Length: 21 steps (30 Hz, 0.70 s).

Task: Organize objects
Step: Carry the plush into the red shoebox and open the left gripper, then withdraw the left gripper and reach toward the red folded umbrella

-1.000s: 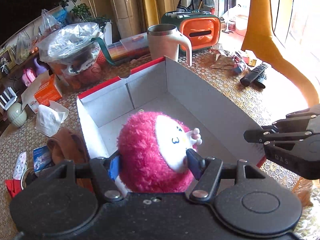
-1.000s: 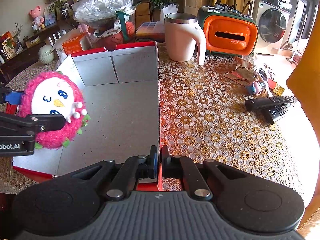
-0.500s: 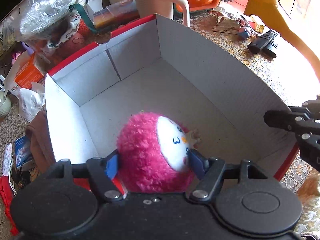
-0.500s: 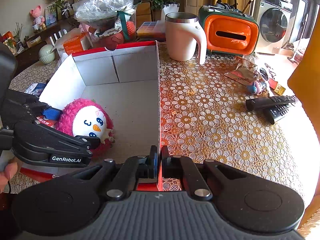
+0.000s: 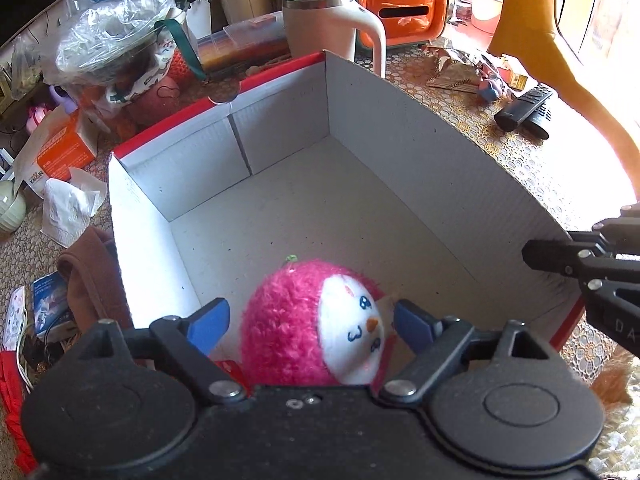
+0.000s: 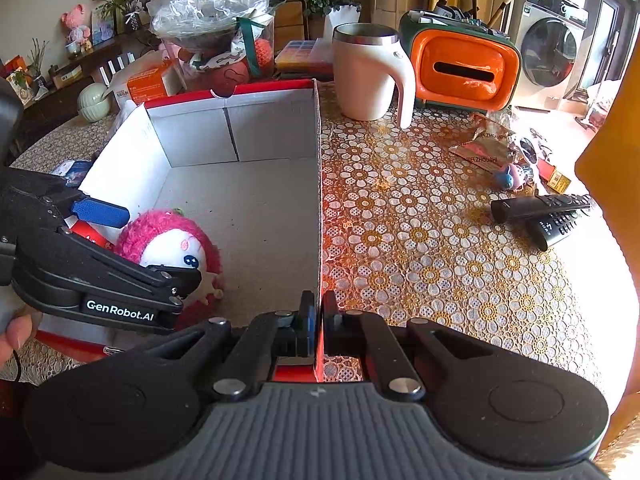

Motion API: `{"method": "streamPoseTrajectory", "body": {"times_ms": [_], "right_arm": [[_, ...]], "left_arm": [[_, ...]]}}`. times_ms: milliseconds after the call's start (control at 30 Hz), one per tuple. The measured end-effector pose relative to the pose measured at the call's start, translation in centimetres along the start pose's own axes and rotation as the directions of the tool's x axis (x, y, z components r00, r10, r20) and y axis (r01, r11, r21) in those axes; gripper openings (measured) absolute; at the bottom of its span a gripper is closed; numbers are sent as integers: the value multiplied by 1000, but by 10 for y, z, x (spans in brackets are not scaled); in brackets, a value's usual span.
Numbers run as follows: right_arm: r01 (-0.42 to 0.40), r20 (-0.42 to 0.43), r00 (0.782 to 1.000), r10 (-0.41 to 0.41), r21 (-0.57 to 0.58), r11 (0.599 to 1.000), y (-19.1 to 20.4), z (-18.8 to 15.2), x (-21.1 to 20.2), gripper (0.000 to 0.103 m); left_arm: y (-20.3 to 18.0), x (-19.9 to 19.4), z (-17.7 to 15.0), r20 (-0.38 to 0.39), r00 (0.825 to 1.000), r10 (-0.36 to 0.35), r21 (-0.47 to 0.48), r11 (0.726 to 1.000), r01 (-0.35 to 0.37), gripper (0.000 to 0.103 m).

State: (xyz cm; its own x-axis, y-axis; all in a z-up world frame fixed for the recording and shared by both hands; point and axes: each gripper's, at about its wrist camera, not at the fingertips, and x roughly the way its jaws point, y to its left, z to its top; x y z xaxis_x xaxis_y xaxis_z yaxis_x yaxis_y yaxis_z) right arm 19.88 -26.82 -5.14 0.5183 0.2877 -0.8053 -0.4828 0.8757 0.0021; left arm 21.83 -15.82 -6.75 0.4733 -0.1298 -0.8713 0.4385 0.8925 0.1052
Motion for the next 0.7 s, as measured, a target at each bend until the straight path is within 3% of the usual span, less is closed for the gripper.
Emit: {"method": "streamPoseTrajectory", "body": {"times_ms": [267,533,700], "right_arm": [[6,-14,1000,-6,-5,1000,1,2,1,3],[13,-24,1000,-13,-7,1000,3,3,0,3],[19,-27,999,-20,-21,1000,4,5,0,3]], "left_arm": [[13,-29,-7,59,998,-23,-45,999,26,91],[20,-59,-17,120,992,-31,-25,999,35,95],[38,-80,-33,151,989,7,-36,999,-2,98]]}}
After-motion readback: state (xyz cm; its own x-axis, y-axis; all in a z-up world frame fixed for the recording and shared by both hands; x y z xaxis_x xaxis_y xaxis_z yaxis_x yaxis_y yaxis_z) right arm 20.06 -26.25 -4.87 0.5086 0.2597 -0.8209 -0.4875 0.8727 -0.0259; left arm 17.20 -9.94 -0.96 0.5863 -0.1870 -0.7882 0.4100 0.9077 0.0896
